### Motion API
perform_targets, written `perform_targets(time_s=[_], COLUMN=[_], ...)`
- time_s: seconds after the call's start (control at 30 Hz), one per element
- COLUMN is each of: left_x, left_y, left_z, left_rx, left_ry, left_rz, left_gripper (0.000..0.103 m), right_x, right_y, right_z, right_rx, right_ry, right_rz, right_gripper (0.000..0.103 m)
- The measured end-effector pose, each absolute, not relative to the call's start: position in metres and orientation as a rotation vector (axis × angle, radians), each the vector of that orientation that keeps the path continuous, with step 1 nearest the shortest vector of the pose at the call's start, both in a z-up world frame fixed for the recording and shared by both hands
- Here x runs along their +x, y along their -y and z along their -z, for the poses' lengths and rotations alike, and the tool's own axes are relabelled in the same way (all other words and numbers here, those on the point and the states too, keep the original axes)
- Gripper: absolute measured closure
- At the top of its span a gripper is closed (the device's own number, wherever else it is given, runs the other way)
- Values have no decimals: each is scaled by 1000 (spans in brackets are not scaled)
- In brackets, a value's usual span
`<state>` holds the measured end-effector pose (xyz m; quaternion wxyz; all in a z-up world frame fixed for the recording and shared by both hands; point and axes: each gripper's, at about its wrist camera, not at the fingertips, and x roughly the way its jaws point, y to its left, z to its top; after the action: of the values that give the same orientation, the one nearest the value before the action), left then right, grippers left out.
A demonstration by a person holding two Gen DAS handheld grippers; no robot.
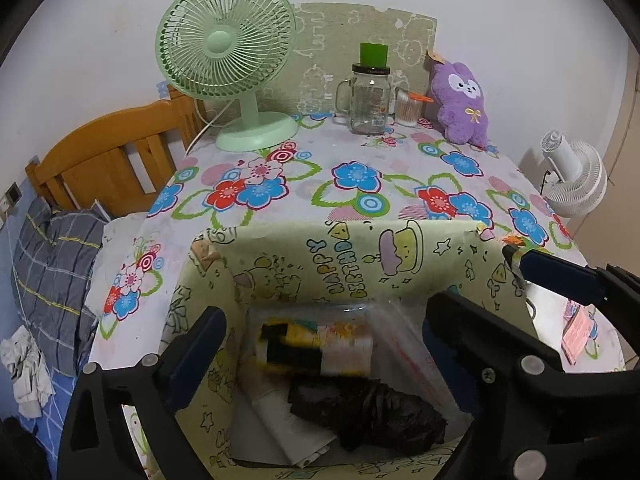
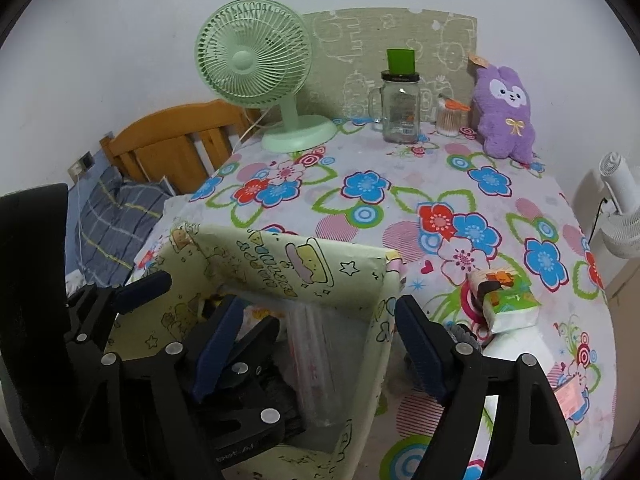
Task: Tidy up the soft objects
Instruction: 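Lift both open tools out of the box and move toward the pink packet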
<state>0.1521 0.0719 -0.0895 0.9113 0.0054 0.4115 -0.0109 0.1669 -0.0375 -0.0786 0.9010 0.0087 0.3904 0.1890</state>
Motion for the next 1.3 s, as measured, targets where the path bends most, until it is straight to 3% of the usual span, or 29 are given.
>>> perform_targets(time_s=[0.83, 0.9, 1.03, 1.3], left_x=[116, 113, 109, 97], left_y=[-35, -32, -24, -4], left_z=[67, 65, 61, 53], left_rx=[19, 9, -8, 18], left_ry=[-761, -761, -759, -729], left_rz=[3, 12, 30, 36], left_gripper=[2, 2, 2, 2], right_x=[129, 127, 122, 110], right_y=[74, 78, 89, 112], right_z=[59, 58, 53, 49], right_rx=[22, 21, 25, 43], right_ry=[-714, -716, -724, -690], right_rz=[-365, -360, -315, -297], right_gripper=[19, 17, 4, 0])
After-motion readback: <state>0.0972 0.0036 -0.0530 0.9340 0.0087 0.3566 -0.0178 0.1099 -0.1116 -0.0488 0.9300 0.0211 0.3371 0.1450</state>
